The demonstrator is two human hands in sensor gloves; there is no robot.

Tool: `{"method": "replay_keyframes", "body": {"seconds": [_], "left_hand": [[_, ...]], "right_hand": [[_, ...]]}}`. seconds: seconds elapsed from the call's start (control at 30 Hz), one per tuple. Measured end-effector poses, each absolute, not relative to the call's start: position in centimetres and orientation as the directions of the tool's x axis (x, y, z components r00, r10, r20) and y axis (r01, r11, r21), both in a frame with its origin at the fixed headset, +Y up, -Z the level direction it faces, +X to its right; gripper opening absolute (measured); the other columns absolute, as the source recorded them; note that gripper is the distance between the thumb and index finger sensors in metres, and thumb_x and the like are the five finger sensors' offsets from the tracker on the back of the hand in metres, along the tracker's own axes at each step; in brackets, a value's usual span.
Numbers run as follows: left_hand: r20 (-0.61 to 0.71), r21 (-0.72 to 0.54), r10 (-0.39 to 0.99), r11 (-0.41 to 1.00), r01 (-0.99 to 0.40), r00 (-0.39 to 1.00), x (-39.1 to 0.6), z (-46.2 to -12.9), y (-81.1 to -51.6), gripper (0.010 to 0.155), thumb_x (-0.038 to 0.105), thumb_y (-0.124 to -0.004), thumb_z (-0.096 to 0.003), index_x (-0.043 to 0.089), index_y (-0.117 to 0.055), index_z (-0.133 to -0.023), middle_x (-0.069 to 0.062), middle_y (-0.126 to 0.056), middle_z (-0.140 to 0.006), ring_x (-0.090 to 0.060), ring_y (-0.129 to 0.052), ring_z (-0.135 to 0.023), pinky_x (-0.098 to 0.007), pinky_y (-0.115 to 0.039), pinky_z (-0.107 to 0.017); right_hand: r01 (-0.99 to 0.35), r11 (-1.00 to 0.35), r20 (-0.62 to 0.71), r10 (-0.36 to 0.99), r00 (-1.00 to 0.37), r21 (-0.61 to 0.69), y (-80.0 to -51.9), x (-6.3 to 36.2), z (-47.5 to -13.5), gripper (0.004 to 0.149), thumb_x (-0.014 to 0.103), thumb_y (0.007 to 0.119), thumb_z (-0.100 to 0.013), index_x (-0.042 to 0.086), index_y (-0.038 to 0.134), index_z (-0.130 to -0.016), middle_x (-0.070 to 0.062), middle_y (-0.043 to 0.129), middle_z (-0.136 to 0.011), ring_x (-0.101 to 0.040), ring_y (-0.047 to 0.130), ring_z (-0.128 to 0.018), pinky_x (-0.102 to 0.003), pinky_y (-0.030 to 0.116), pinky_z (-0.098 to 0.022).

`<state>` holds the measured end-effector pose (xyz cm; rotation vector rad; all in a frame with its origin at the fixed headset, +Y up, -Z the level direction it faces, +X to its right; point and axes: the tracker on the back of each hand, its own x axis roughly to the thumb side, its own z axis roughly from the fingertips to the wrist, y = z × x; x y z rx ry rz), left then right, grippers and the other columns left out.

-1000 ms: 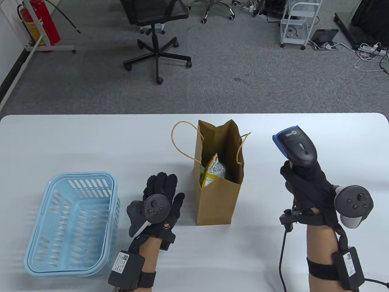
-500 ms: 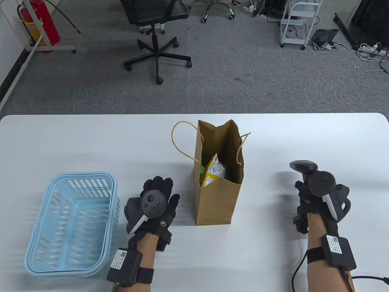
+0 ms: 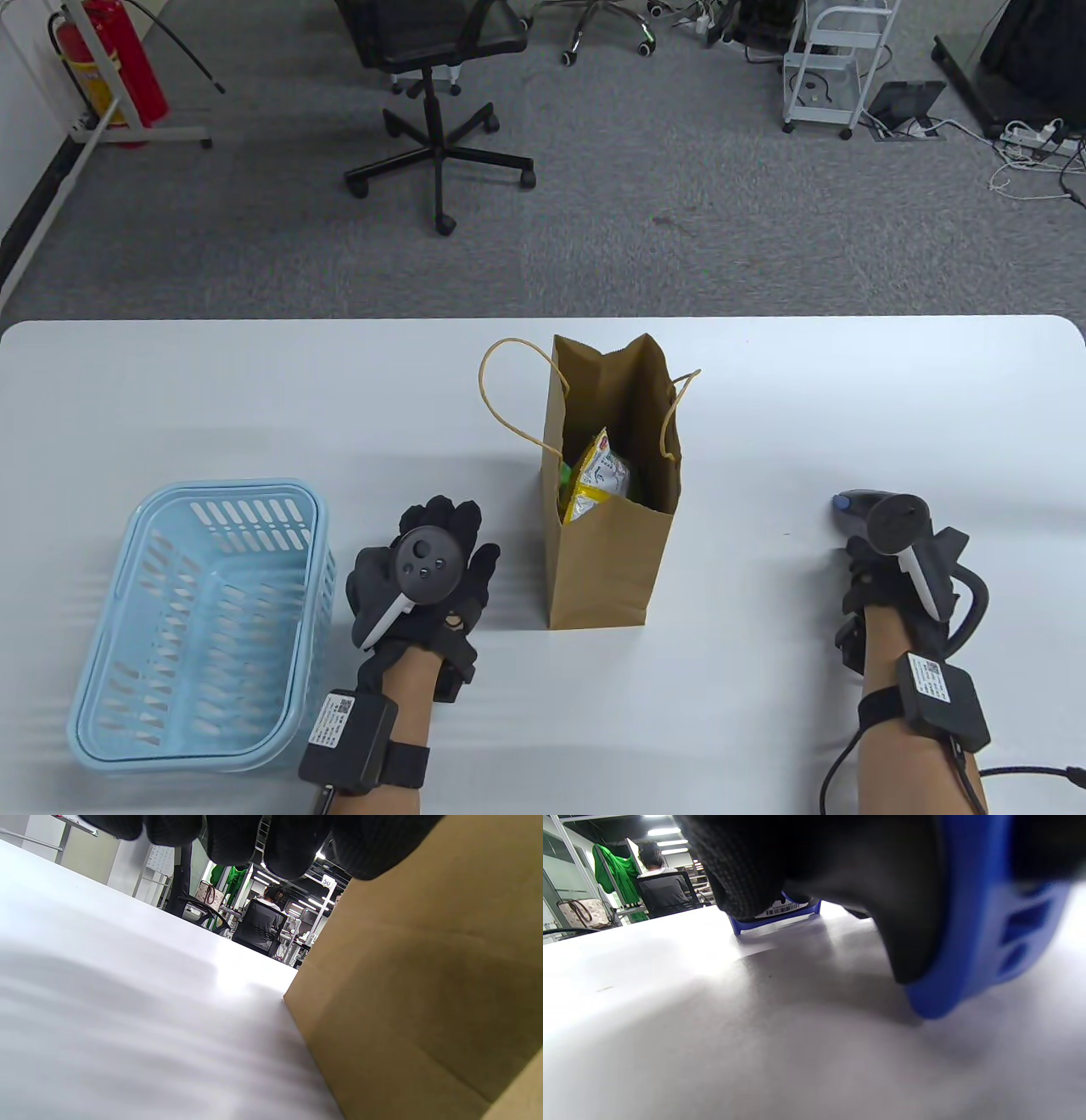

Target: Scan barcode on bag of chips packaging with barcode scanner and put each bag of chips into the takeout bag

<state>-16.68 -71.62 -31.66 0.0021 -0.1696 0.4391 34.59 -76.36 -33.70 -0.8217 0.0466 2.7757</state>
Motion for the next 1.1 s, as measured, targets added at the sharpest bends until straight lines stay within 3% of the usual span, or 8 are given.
{"method": "replay_keyframes", "body": {"seconds": [0.2,0.3,0.47,0.67,0.77,0.9,1.1], "left_hand": [[0.169,-0.048,0.439,0.898,-0.437,0.883,-16.9,-31.6,-71.3,0.066,0.042,-0.069,-0.0566,0.008,-0.061,-0.112,-0.029,-0.047,-0.115,-0.065,-0.042,-0.100,-0.074,-0.047,-0.065],[0.173,-0.048,0.450,0.892,-0.449,0.876,-17.0,-31.6,-71.2,0.066,0.042,-0.069,-0.0566,0.008,-0.060,-0.113,-0.029,-0.046,-0.115,-0.065,-0.042,-0.100,-0.074,-0.047,-0.065],[0.200,-0.088,0.469,0.883,-0.461,0.860,-16.9,-31.6,-71.3,0.070,0.044,-0.070,-0.0563,0.009,-0.056,-0.114,-0.029,-0.043,-0.116,-0.066,-0.038,-0.101,-0.075,-0.044,-0.065],[0.232,-0.301,0.472,0.866,-0.398,0.851,-16.1,-31.9,-72.6,0.091,0.049,-0.069,-0.0563,0.003,-0.018,-0.116,-0.032,-0.016,-0.115,-0.067,-0.011,-0.098,-0.079,-0.027,-0.062],[0.233,-0.353,0.417,0.878,-0.323,0.879,-15.9,-31.9,-73.3,0.093,0.051,-0.067,-0.0563,0.003,-0.014,-0.116,-0.032,-0.009,-0.113,-0.066,-0.005,-0.095,-0.079,-0.023,-0.061],[0.239,-0.375,0.390,0.882,-0.286,0.889,-15.6,-32.0,-73.8,0.093,0.052,-0.065,-0.0563,0.004,-0.012,-0.115,-0.032,-0.005,-0.112,-0.065,-0.002,-0.094,-0.079,-0.020,-0.060],[0.238,-0.402,0.362,0.881,-0.248,0.901,-15.3,-32.1,-74.3,0.093,0.053,-0.065,-0.0562,0.004,-0.011,-0.115,-0.031,-0.003,-0.111,-0.065,0.002,-0.093,-0.079,-0.019,-0.060]], "right_hand": [[-0.231,-0.964,-0.507,0.264,-0.821,-0.129,-73.4,33.8,-32.9,0.096,0.042,0.081,-0.056,-0.022,0.035,-0.111,-0.041,0.067,-0.100,-0.067,0.074,-0.088,-0.073,0.066,-0.058],[-0.200,-0.958,-0.392,0.267,-0.880,-0.206,-71.1,31.4,-32.2,0.094,0.043,0.077,-0.058,-0.020,0.033,-0.112,-0.041,0.065,-0.101,-0.066,0.073,-0.088,-0.073,0.066,-0.058],[-0.233,-0.952,-0.135,0.262,-0.955,-0.198,-69.6,25.9,-31.0,0.089,0.044,0.070,-0.060,-0.016,0.031,-0.113,-0.043,0.056,-0.107,-0.069,0.066,-0.093,-0.076,0.061,-0.061],[-0.226,-0.972,0.095,0.220,-0.971,-0.060,-70.9,19.6,-29.5,0.087,0.044,0.068,-0.061,-0.014,0.031,-0.114,-0.044,0.052,-0.110,-0.070,0.063,-0.095,-0.078,0.056,-0.063],[-0.238,-0.971,0.191,0.231,-0.954,-0.011,-72.1,18.0,-29.3,0.087,0.044,0.066,-0.061,-0.013,0.028,-0.114,-0.044,0.045,-0.112,-0.072,0.054,-0.098,-0.081,0.050,-0.064],[-0.154,-0.985,0.292,0.171,-0.941,0.082,-74.4,17.1,-29.1,0.087,0.045,0.062,-0.061,-0.010,0.022,-0.114,-0.045,0.034,-0.114,-0.076,0.038,-0.100,-0.085,0.040,-0.064],[-0.148,-0.982,0.292,0.178,-0.940,0.121,-75.5,17.4,-29.5,0.086,0.046,0.057,-0.061,-0.009,0.018,-0.114,-0.046,0.027,-0.115,-0.078,0.028,-0.098,-0.086,0.035,-0.062]]}}
